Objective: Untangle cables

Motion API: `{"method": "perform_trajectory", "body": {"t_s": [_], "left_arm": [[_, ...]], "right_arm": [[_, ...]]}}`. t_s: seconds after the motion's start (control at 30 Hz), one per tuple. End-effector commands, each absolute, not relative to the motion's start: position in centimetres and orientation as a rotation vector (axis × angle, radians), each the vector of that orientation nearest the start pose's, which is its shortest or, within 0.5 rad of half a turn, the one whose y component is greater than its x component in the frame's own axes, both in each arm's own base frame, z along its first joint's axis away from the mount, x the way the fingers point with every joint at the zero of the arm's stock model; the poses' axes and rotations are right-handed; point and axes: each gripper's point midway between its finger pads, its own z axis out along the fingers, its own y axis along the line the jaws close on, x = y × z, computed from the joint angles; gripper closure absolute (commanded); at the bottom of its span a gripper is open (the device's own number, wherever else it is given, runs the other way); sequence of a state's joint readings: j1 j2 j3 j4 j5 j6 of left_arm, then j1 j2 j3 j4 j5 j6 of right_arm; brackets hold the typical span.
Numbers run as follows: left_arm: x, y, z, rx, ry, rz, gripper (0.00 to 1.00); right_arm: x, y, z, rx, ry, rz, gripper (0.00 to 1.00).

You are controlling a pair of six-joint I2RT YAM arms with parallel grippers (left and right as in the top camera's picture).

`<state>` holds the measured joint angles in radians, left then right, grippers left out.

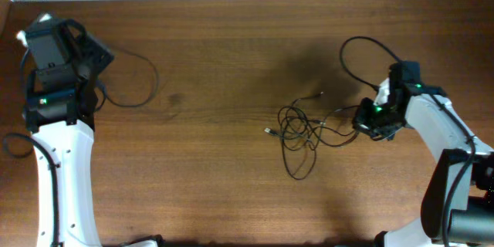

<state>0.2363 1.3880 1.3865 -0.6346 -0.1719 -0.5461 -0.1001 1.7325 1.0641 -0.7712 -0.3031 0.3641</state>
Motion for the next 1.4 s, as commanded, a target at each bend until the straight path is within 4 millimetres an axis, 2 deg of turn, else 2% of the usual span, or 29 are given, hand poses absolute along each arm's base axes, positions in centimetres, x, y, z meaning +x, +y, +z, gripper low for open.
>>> {"method": "perform_trajectory", "body": {"t_s": [0.0, 0.03, 0.07, 0.13, 0.2, 0.27, 0.33, 0.4, 0.43, 0.5, 0.53, 0.57, 0.63, 0.7, 0.77, 0.8, 0.83, 0.87, 1.0, 1.07, 1.13, 1.2, 1.27, 1.3, 1.37], "left_arm": [[35.7, 18.8, 28.4, -1.168, 1.862, 0.410, 1.00], [35.2, 19.7, 27.8, -1.220, 1.855, 0.425, 1.00], [33.8, 21.2, 26.6, -1.346, 1.822, 0.438, 1.00], [31.0, 23.1, 24.2, -1.606, 1.735, 0.416, 1.00], [29.2, 23.7, 21.3, -1.824, 1.713, 0.336, 1.00], [28.7, 24.1, 18.8, -1.907, 1.766, 0.298, 1.00], [28.2, 25.2, 17.3, -1.948, 1.770, 0.361, 1.00], [27.9, 26.0, 15.3, -1.993, 1.795, 0.406, 1.00], [27.8, 26.4, 13.8, -2.023, 1.818, 0.426, 0.97], [28.0, 26.7, 12.6, -2.049, 1.831, 0.409, 0.57], [28.4, 26.6, 12.3, -2.054, 1.834, 0.365, 0.29], [29.0, 26.4, 12.2, -2.055, 1.836, 0.302, 0.14], [32.3, 25.5, 12.9, -1.877, 1.952, 0.105, 0.01], [36.2, 23.8, 14.4, -1.611, 2.055, -0.142, 0.01], [39.7, 21.3, 17.0, -1.328, 2.091, -0.391, 0.01], [41.3, 19.8, 18.9, -1.176, 2.081, -0.504, 0.01], [42.7, 18.0, 21.7, -0.986, 2.056, -0.584, 0.01], [43.0, 17.4, 22.9, -0.911, 2.047, -0.584, 0.01], [43.4, 13.2, 29.5, -0.662, 1.963, -0.561, 0.01], [43.0, 10.2, 32.0, -0.570, 1.940, -0.580, 0.01], [42.5, 6.9, 33.5, -0.492, 1.945, -0.614, 0.01], [42.0, 3.5, 33.4, -0.443, 1.991, -0.644, 0.01], [41.7, 1.9, 32.2, -0.445, 2.049, -0.638, 0.01], [41.4, 1.8, 31.2, -0.478, 2.088, -0.598, 0.01], [40.5, 1.0, 29.2, -0.516, 2.178, -0.534, 0.01]], "right_arm": [[33.3, 3.3, 4.4, 0.606, 2.921, 0.491, 0.96], [33.2, 3.6, 4.4, 0.595, 2.925, 0.493, 0.96], [33.2, 4.0, 4.4, 0.580, 2.931, 0.494, 0.95], [33.1, 4.5, 4.4, 0.558, 2.936, 0.495, 0.80], [33.2, 4.6, 4.4, 0.552, 2.934, 0.496, 0.77], [33.3, 4.6, 4.4, 0.551, 2.930, 0.497, 0.73], [33.3, 4.6, 4.4, 0.550, 2.930, 0.497, 0.67], [33.3, 4.6, 4.4, 0.550, 2.931, 0.497, 0.50], [33.3, 4.6, 4.4, 0.550, 2.931, 0.497, 0.36], [33.3, 4.6, 4.4, 0.551, 2.931, 0.497, 0.27], [33.2, 4.6, 4.4, 0.552, 2.934, 0.496, 0.10], [33.2, 4.6, 4.4, 0.552, 2.934, 0.496, 0.01], [33.2, 4.6, 4.4, 0.552, 2.934, 0.496, 0.01], [33.2, 4.6, 4.4, 0.552, 2.934, 0.496, 0.01], [33.2, 4.6, 4.4, 0.552, 2.934, 0.496, 0.01], [33.2, 4.6, 4.4, 0.552, 2.934, 0.496, 0.01], [33.2, 4.6, 4.4, 0.552, 2.934, 0.496, 0.01], [33.2, 4.6, 4.4, 0.552, 2.934, 0.496, 0.01], [33.2, 4.6, 4.4, 0.552, 2.934, 0.497, 0.01], [33.2, 4.6, 4.4, 0.552, 2.934, 0.497, 0.01], [33.2, 4.6, 4.4, 0.552, 2.935, 0.497, 0.00], [33.2, 4.6, 4.4, 0.552, 2.935, 0.497, 0.18], [33.1, 4.6, 4.4, 0.553, 2.937, 0.497, 0.37], [33.0, 4.7, 4.4, 0.554, 2.940, 0.502, 0.47], [33.0, 5.4, 4.7, 0.547, 2.937, 0.571, 0.94]]}}
